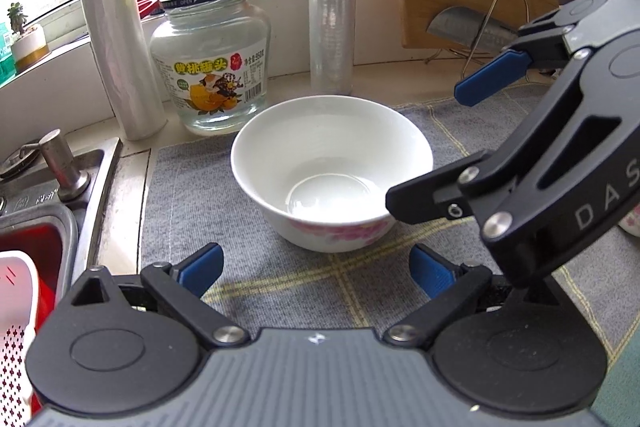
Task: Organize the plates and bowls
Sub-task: 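Grip the pink-flowered bowl rim with the right tool while the left tool holds its side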
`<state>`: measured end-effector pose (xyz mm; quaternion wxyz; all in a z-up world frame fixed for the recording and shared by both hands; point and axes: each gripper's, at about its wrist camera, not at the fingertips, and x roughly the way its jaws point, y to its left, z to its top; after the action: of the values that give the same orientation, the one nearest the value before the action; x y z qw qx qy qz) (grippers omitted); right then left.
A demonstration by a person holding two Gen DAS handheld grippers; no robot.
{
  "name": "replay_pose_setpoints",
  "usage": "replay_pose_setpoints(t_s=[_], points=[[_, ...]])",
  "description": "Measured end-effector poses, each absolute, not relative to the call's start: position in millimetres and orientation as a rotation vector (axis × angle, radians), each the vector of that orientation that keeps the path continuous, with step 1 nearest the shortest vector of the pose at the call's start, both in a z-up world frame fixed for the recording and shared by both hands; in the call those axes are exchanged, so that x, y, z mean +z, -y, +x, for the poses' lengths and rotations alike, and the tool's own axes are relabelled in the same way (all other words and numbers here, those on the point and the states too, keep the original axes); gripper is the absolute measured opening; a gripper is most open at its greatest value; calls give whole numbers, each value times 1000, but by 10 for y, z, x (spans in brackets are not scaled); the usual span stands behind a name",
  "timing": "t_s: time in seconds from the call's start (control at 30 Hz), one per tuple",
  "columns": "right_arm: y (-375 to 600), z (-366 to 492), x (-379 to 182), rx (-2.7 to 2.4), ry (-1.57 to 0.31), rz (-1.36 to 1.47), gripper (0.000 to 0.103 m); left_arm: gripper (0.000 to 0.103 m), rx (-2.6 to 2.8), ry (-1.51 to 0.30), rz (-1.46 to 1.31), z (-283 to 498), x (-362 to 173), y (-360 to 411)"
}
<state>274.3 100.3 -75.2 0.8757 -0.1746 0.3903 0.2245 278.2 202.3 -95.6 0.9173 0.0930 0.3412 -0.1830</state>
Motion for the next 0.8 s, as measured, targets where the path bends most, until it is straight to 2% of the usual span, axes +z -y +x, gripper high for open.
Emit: replay_pose_setpoints(t_s=[0.5,0.63,0.8], points=[[-1186,3089,-765,559,-836,-351,102,92,-421,-630,221,2855,-941,-2006],[-1233,3146,-796,576,-850,-354,97,87,-449,-619,242,2848,-927,-1999],[-1255,3205,-837,604,-878,-353,88,85,-474,-613,271,2854,-914,-1998]])
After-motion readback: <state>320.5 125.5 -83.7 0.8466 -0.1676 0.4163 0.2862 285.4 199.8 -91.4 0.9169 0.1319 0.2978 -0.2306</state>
